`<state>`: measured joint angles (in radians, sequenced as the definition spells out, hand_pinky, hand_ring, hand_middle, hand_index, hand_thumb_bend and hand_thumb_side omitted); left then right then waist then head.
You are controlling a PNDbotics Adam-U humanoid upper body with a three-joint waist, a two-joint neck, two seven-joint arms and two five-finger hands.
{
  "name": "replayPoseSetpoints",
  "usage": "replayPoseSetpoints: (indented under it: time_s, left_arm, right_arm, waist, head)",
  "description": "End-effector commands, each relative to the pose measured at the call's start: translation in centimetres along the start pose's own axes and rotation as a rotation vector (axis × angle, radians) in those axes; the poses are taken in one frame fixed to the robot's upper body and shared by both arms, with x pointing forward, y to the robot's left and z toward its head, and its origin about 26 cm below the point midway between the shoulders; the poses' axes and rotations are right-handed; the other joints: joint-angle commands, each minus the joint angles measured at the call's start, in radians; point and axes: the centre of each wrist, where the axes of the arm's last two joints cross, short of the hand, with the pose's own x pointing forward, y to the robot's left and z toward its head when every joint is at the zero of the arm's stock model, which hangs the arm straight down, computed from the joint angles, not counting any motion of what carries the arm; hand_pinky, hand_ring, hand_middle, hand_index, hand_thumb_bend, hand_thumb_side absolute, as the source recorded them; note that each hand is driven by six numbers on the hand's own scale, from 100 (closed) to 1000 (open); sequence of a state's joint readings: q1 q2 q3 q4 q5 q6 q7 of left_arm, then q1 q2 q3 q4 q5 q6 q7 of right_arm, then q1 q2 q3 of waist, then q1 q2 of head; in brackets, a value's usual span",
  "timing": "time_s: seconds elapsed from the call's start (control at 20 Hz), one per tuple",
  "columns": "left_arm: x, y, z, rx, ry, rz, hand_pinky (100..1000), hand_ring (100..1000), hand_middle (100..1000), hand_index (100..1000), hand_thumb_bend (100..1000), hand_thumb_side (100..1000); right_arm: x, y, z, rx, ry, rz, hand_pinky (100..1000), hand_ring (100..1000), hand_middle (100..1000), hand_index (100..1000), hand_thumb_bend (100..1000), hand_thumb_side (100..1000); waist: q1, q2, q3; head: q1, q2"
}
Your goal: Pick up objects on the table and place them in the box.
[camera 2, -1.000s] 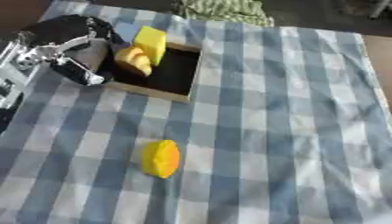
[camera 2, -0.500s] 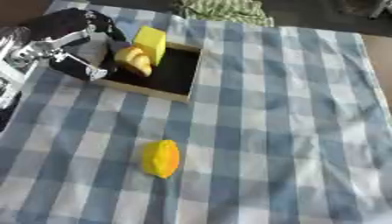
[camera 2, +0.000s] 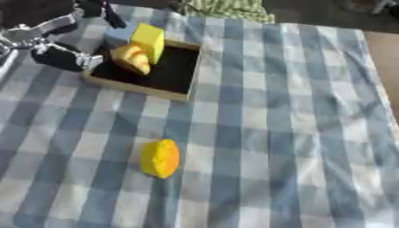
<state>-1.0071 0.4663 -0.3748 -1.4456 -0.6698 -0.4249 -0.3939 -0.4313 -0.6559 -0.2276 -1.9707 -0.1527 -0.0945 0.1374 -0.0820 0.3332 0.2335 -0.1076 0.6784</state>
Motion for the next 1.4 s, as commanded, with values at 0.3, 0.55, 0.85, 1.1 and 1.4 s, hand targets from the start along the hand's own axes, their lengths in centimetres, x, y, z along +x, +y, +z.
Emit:
replayPoseSetpoints:
  time_s: [0.3, 0.55, 0.85, 1.1, 1.4]
  left_arm:
    - [4.3, 1.7, 1.5, -0.088, -0.135, -0.026, 908, 794, 724, 863, 196, 129]
    - [6.9, 2.7, 2.5, -0.15, -0.167, 0.018, 911, 797, 728, 865, 195, 136]
    - [9.9, 4.1, 3.7, -0.179, -0.199, 0.09, 921, 796, 726, 866, 129, 190]
    - [10.6, 3.8, 3.6, -0.192, -0.146, 0.14, 940, 811, 734, 868, 257, 356]
    - [11.7, 2.5, 2.7, -0.262, -0.157, 0.125, 964, 830, 753, 889, 383, 373]
  right_arm:
    - [1.0, -0.9, -0.6, 0.002, -0.032, 0.041, 984, 888, 507, 702, 100, 470]
    - [0.9, -0.9, -0.6, 0.005, -0.028, 0.042, 985, 888, 507, 702, 100, 470]
    - [0.8, -0.9, -0.5, 0.008, -0.018, 0.042, 986, 888, 506, 701, 100, 470]
    - [0.5, -0.7, -0.3, 0.016, -0.003, 0.033, 989, 887, 503, 700, 100, 470]
    - [0.5, -0.6, -0.2, 0.022, 0.003, 0.024, 990, 887, 502, 700, 100, 470]
  waist:
    - [0.016, -0.03, 0.003]
    - [0.02, -0.032, 0.008]
    - [0.025, -0.035, 0.017]
    - [0.032, -0.042, 0.023]
    - [0.036, -0.044, 0.019]
  head:
    - [-0.008, 0.013]
    - [-0.016, 0.013]
    - [-0.027, 0.018]
    - [-0.031, 0.027]
    - [-0.029, 0.026]
